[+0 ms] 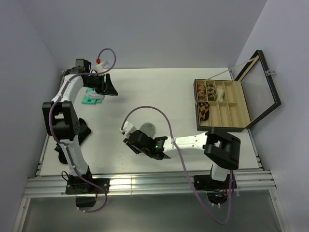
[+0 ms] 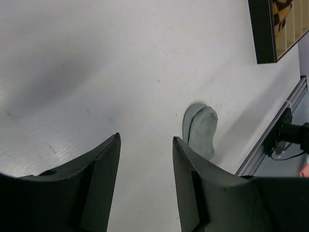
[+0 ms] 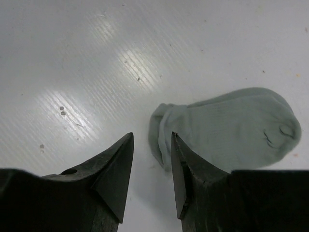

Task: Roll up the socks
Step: Roll the sock at the center of the board.

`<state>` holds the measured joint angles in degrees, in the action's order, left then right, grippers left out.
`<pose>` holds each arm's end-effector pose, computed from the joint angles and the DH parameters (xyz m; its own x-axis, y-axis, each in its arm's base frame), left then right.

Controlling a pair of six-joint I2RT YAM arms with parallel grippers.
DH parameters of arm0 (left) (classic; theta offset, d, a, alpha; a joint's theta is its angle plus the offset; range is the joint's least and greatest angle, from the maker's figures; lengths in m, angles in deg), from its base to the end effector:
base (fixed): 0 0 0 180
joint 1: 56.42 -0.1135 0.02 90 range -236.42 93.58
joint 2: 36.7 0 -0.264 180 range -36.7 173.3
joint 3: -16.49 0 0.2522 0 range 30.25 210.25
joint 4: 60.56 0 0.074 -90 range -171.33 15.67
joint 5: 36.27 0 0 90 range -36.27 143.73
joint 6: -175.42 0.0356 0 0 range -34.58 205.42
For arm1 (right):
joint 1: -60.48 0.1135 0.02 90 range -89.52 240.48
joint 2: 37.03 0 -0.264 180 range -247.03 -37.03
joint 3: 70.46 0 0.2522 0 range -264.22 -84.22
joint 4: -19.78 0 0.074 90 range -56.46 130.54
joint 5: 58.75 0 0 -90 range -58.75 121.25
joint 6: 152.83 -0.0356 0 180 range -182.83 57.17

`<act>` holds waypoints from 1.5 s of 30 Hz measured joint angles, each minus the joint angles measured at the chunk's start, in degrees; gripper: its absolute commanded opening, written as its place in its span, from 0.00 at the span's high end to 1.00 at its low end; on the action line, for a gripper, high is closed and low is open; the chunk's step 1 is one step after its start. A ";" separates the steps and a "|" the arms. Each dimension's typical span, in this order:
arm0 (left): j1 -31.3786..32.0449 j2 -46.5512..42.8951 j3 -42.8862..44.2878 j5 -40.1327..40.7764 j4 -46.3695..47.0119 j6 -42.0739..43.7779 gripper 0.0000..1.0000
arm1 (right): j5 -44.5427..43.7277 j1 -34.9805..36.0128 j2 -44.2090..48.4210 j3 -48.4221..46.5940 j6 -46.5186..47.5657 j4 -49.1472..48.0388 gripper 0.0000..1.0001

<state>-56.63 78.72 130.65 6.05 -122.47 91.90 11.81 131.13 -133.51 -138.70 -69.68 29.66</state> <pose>0.4298 -0.0247 0.2590 -0.8493 0.0729 -0.5229 0.4298 0.6705 -0.6046 0.1293 0.3325 0.1901 -0.2988 -0.5116 -0.8056 -0.7728 0.6250 -0.1102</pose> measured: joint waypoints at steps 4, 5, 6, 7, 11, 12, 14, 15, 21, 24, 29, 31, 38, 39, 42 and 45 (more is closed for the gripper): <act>-1.97 -0.66 0.20 0.22 0.50 -1.29 0.48 | -0.20 0.46 -4.24 -2.64 1.01 -0.04 0.59; -2.25 -0.90 0.17 0.50 0.52 -1.27 0.48 | -0.57 0.66 -5.11 -3.26 1.18 -0.04 0.59; -2.38 -1.16 0.04 0.79 0.55 -1.22 0.48 | -0.87 0.83 -5.62 -3.54 1.29 -0.02 0.59; -2.47 -1.57 -0.26 1.14 0.59 -1.18 0.48 | -1.38 1.07 -6.10 -3.76 1.44 0.00 0.59; -2.49 -4.09 -2.10 2.36 0.74 -0.39 0.48 | -3.80 2.05 -7.63 -4.13 1.84 0.07 0.59; -2.49 -4.72 -2.56 2.62 0.87 -0.04 0.48 | -4.70 2.27 -8.02 -4.15 1.86 0.09 0.60; -2.49 -5.99 -3.63 3.08 1.09 0.68 0.48 | -6.49 2.69 -8.87 -4.15 1.92 0.35 0.61; -2.49 -6.49 -4.07 3.32 1.14 1.09 0.49 | -7.17 2.84 -9.20 -4.15 2.01 0.55 0.61; -2.49 -8.07 -6.64 4.68 1.99 3.48 0.49 | -14.49 4.20 -11.19 -5.55 2.80 2.64 0.62; -2.49 -8.07 -7.78 5.14 2.08 4.42 0.50 | -16.50 4.46 -12.37 -6.40 3.39 2.82 0.62; -2.49 -8.07 -8.35 5.55 2.03 5.86 0.48 | -17.44 4.48 -13.60 -6.73 3.54 3.93 0.63; -2.49 -8.07 -8.37 5.60 2.03 6.36 0.48 | -17.51 4.48 -13.57 -6.73 3.52 3.96 0.64; -2.49 -8.17 -9.57 5.95 2.29 7.93 0.48 | -16.46 4.46 -13.35 -5.27 2.64 3.37 0.90; -2.49 -8.39 -10.21 6.16 2.49 8.04 0.48 | -16.02 4.42 -13.09 -4.66 2.19 2.99 0.90; -2.49 -9.44 -12.63 6.75 3.06 8.68 0.48 | -13.20 3.65 -10.36 -1.46 0.42 1.05 0.94; -2.49 -11.52 -15.80 7.06 3.85 9.18 0.48 | -7.61 1.33 -6.10 3.52 -1.99 -1.92 0.94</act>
<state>-59.12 67.20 114.85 13.11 -118.62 101.08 4.20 132.46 -139.61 -135.18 -71.67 27.74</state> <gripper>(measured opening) 0.518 0.077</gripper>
